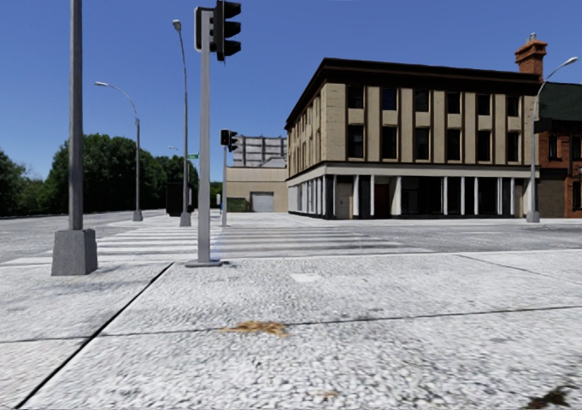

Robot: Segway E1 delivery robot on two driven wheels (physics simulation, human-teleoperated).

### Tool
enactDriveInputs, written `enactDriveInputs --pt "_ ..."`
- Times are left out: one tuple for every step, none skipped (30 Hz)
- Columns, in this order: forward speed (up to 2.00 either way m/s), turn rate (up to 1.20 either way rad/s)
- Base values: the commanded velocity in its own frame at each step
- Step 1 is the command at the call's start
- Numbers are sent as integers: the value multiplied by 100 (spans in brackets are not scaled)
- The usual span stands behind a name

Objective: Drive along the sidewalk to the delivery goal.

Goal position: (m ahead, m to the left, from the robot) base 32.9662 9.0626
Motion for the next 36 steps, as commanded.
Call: enactDriveInputs --pt "200 -18" --pt "200 -9" --pt "200 -6" --pt "200 -6" --pt "200 0" --pt "200 0" --pt "200 0" --pt "200 0" --pt "200 0" --pt "200 0" --pt "200 0" --pt "200 0" --pt "200 0" --pt "200 0" --pt "200 0" --pt "200 0" --pt "200 0" --pt "200 0" --pt "200 0" --pt "200 0" --pt "200 0" --pt "200 0" --pt "200 0" --pt "200 0" --pt "200 0" --pt "200 0" --pt "200 0" --pt "200 0" --pt "200 0" --pt "200 0" --pt "200 0" --pt "200 0" --pt "200 0" --pt "200 0" --pt "200 0" --pt "200 0"
